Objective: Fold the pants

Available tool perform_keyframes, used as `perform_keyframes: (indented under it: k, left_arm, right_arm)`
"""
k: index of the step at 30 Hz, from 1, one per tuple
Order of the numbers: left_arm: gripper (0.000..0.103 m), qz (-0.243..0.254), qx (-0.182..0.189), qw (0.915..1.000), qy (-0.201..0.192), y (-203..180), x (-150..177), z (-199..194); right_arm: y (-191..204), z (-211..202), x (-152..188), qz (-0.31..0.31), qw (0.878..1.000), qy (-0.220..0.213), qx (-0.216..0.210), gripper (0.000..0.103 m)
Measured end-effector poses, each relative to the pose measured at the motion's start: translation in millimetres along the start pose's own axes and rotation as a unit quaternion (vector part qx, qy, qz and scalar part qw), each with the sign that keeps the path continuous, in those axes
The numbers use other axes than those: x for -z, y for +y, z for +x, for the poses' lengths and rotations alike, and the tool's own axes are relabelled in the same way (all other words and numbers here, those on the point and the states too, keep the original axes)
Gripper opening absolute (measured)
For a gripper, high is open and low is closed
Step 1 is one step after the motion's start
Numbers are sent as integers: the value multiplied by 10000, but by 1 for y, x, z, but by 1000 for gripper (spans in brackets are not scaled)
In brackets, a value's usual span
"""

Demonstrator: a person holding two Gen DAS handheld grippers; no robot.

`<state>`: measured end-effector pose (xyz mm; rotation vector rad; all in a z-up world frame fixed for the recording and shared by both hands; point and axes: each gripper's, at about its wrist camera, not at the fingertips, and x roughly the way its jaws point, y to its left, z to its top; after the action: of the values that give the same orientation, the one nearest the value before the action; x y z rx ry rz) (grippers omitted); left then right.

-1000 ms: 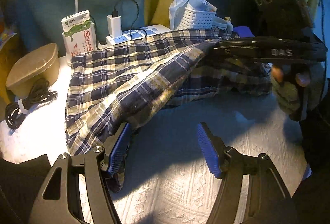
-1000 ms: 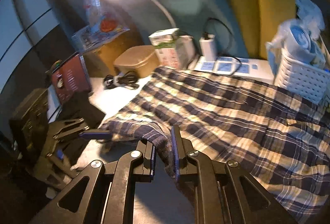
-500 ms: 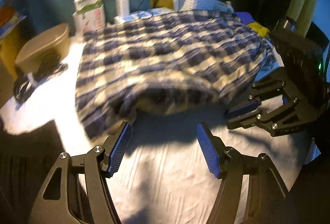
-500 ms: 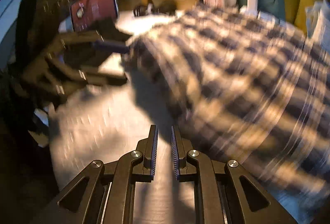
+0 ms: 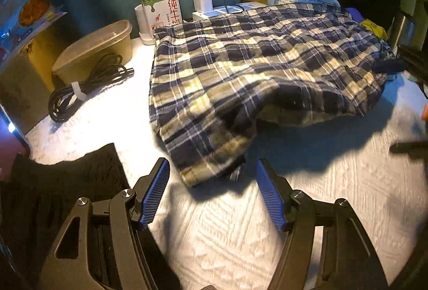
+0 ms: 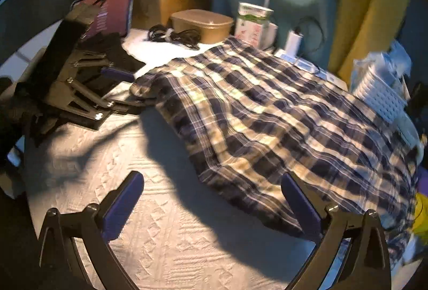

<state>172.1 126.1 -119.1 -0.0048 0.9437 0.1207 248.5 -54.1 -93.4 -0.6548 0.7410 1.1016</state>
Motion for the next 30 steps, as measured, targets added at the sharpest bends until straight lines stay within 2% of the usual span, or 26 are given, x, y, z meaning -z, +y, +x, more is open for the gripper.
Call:
perform_keyframes:
  k: [3, 5, 7, 8, 9, 10, 11, 12, 15, 19, 23, 30]
  left_arm:
    - [66, 84, -178, 9998, 54, -4, -5, 12]
    - [66, 164, -208, 9996, -79, -9, -9, 14]
    - [66, 248, -136, 9994, -195, -9, -12, 17]
    - [56, 227, -56, 9995, -234, -7, -13, 19]
    - [34, 170, 47, 9996, -238, -4, -14, 20]
    - [25, 102, 77, 9996, -232, -1, -15, 20]
    - [14, 60, 40, 9997, -218, 2, -16, 19]
    - [8, 52, 17, 9998, -207, 5, -16, 18]
    - [6, -75, 80, 9998, -193, 16, -11, 10]
    - [6, -235, 279, 9989, -289, 25, 0, -19]
    - [6, -322, 309, 9986, -286, 26, 10, -36]
    - [6, -391, 279, 9988, -5, 19, 37, -35]
  right_arm:
    - [5, 12, 1, -210, 9990, 96, 394, 103]
    - [4, 20, -1, -200, 9984, 101, 513, 102]
    - [-2, 28, -3, -104, 9985, 72, 531, 95]
    - [-5, 33, -4, -41, 9985, 102, 544, 83]
    - [-6, 37, -5, 3, 9983, 138, 563, 69]
    - [-8, 41, -6, 36, 9983, 163, 550, 61]
    - [-9, 45, -5, 60, 9985, 194, 504, 43]
    - [-10, 48, -5, 88, 9985, 238, 481, 30]
    - [-8, 46, -1, 120, 9990, 232, 361, 9]
    - [3, 26, 2, 112, 9996, 156, 183, 7]
    - [15, 2, 6, -84, 9998, 124, 90, 7]
    - [29, 25, 29, -89, 9986, 521, 20, 7]
